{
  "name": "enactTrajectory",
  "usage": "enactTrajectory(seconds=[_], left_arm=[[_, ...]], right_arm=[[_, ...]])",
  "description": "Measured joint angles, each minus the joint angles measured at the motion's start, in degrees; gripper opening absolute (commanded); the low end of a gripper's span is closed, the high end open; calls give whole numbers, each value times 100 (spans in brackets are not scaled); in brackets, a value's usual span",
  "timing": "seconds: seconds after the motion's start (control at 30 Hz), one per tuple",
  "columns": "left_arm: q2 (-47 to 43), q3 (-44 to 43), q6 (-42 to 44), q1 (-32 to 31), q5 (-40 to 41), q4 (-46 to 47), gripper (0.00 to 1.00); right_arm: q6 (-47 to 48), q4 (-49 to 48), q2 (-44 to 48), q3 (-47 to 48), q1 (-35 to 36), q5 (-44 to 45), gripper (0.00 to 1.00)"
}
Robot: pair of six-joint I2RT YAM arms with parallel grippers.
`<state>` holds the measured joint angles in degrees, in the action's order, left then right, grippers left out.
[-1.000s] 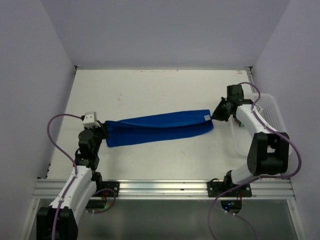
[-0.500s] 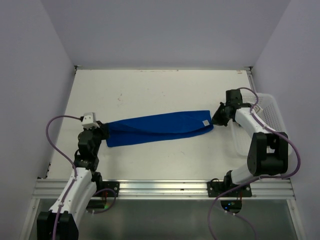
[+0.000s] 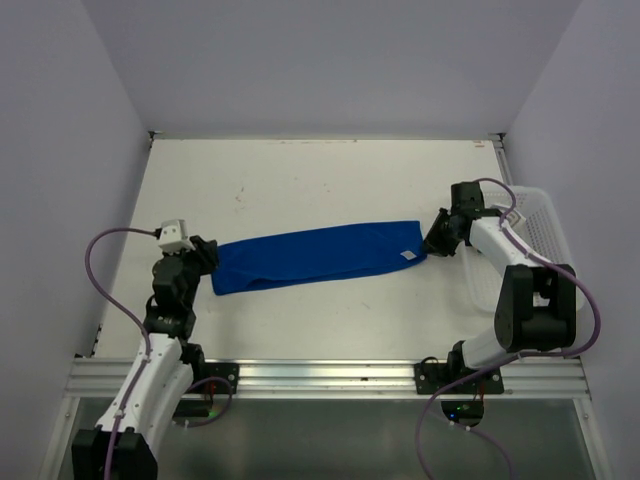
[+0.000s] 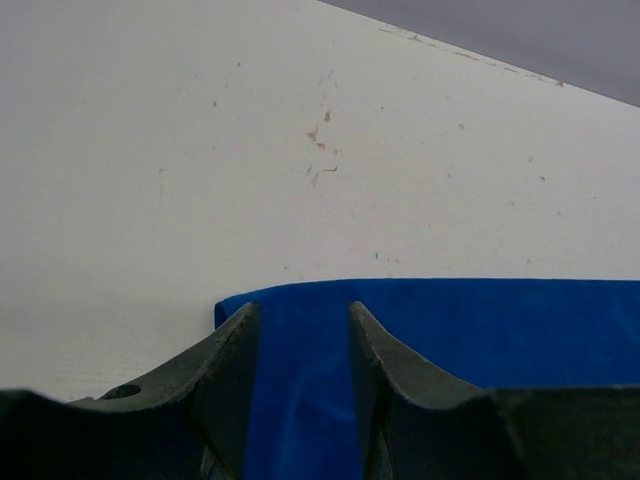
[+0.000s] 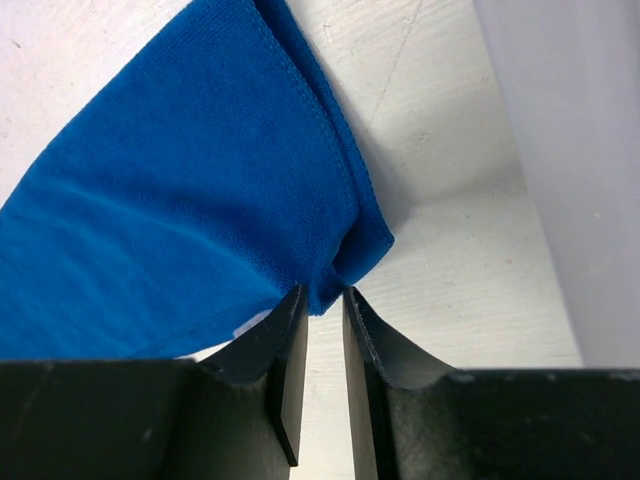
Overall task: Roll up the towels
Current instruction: Fold the towel
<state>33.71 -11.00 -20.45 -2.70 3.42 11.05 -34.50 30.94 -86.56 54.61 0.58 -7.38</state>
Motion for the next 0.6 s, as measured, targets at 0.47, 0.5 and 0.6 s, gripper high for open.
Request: enactTrajectory(seconds=[0.47, 0.5, 0.6], left_arm=[[1027, -1718, -120, 0, -640, -173, 55], [1102, -1869, -118, 0, -721, -205, 55], [1316, -2382, -107, 0, -984, -343, 57]], right_arm=[[330, 247, 234, 136, -7, 483, 30], [367, 245, 243, 142, -7, 492, 31], [485, 186, 302, 142, -7, 479, 35]])
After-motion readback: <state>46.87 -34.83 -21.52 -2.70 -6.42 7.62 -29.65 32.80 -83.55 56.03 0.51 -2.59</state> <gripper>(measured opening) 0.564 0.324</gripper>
